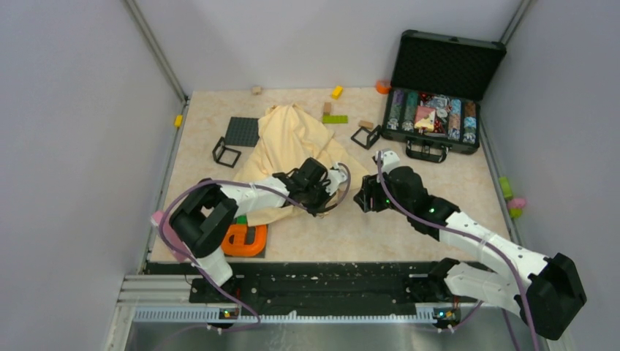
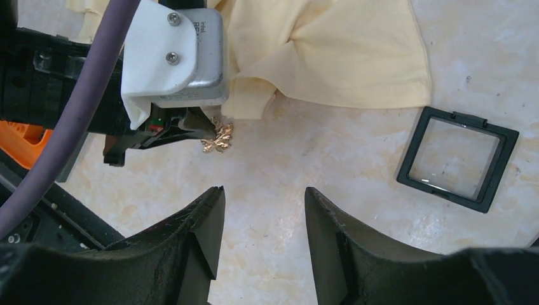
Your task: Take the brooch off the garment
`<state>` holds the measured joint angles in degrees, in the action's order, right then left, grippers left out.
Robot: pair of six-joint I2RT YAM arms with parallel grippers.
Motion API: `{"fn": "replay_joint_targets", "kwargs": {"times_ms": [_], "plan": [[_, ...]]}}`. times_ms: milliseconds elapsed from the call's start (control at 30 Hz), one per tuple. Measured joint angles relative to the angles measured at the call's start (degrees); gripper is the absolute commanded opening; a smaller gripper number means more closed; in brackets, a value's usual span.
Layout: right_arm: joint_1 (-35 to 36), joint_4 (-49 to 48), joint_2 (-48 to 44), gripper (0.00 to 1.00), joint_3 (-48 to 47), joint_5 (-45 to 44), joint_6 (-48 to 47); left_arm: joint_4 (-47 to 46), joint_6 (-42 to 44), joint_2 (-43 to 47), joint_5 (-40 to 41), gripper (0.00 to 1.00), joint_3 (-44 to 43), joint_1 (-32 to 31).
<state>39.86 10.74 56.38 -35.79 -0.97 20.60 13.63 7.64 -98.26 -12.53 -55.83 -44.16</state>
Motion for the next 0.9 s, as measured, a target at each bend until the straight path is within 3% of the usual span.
{"fn": "replay_joint_targets", "kwargs": {"times_ms": [333, 433, 500, 900], "plan": [[-0.3, 0.0, 1.2, 0.52, 0.2, 0.4, 0.1, 1.9, -2.1, 6.5, 0.2, 0.0, 0.0, -1.0], [-0.4, -0.6, 1.2, 0.53, 0.4, 0.5, 0.2, 2.0, -3.0, 8.8, 1.2, 0.27, 0.0, -1.0], [-0.4, -0.7, 1.2, 0.53, 0.5, 0.5, 0.2, 2.0, -3.5, 9.3, 2.7, 0.32, -0.1, -1.0], [-1.4, -0.7, -1.3, 0.53, 0.9, 0.5, 0.2, 6.8, -6.3, 2.7, 9.2, 0.18, -5.2, -4.1]]}}
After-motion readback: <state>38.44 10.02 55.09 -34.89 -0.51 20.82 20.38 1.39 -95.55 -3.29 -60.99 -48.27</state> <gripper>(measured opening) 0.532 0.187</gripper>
